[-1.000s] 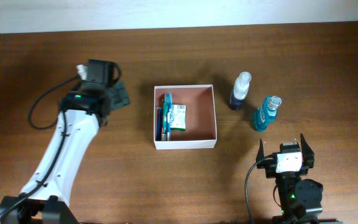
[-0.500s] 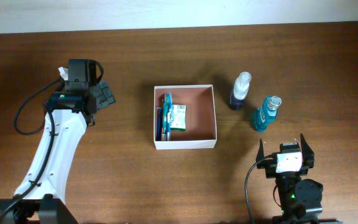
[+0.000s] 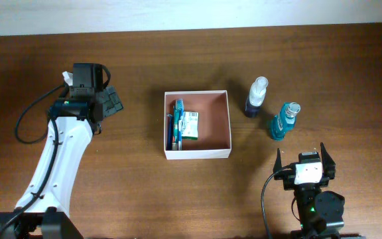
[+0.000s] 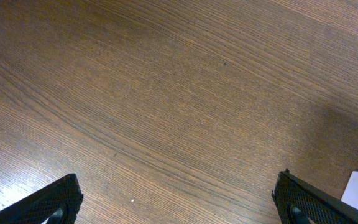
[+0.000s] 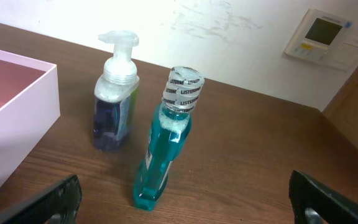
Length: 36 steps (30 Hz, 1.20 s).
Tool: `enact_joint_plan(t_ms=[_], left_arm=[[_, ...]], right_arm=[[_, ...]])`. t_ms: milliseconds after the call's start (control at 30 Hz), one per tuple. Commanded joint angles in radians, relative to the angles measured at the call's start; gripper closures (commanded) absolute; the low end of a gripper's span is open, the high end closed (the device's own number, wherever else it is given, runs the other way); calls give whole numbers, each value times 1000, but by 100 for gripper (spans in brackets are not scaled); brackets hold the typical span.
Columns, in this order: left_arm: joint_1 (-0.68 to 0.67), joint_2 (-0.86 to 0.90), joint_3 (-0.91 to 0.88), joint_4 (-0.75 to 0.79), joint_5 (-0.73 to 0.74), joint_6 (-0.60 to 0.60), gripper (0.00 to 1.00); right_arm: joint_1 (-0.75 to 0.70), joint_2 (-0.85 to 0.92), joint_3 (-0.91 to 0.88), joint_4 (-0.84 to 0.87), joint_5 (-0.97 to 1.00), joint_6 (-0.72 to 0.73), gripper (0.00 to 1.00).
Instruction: Pack container
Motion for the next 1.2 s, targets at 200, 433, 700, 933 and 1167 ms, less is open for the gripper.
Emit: enact_joint_plan(t_ms=[200, 433, 700, 933, 1167], left_arm=[[2, -7, 8, 0, -14, 1, 1], [2, -7, 8, -1, -14, 1, 1], [2, -7, 8, -1, -14, 1, 1], [2, -7, 8, 0, -14, 1, 1], [2, -7, 8, -1, -14, 1, 1]], right_arm=[[-2, -10, -8, 0, -174, 112, 2], [-2, -10, -8, 11, -573, 327, 2], [-2, 6, 155, 10, -613, 414, 2], [-2, 185, 560, -256, -388, 414, 2], [-2, 533, 964, -596, -192, 406, 2]])
